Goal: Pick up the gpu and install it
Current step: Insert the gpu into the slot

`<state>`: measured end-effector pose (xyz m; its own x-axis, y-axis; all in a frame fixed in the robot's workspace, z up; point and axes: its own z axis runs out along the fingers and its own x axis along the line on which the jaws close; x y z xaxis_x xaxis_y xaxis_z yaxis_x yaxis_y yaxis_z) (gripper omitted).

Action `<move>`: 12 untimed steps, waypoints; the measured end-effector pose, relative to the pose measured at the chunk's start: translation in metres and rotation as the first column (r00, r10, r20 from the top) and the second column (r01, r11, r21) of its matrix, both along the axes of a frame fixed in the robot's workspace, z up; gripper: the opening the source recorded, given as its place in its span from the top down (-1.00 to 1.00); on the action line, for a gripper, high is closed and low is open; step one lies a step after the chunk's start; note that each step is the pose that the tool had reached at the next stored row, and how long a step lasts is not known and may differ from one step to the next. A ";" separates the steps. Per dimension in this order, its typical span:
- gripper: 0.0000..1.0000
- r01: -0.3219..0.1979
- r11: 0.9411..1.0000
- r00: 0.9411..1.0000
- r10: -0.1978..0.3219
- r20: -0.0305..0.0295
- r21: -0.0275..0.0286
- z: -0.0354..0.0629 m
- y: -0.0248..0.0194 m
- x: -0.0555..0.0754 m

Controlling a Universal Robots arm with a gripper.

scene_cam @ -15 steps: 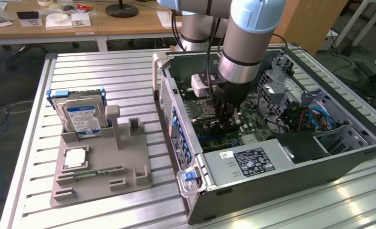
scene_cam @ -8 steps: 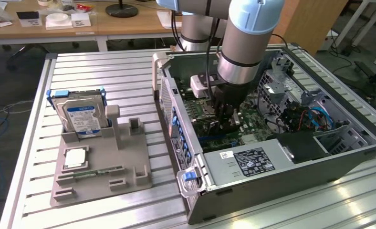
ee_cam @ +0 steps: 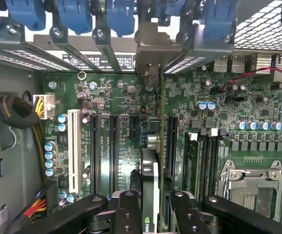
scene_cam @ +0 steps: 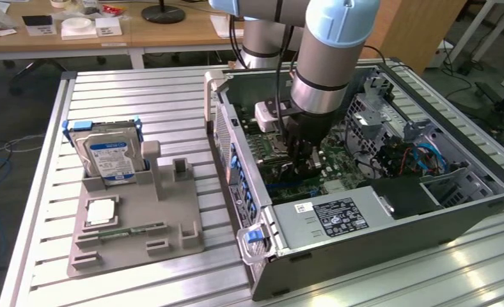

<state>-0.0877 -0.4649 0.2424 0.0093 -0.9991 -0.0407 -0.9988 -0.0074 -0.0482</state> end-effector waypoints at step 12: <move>0.47 0.000 1.000 1.000 0.000 0.001 0.001 -0.0011 0.0000 -0.001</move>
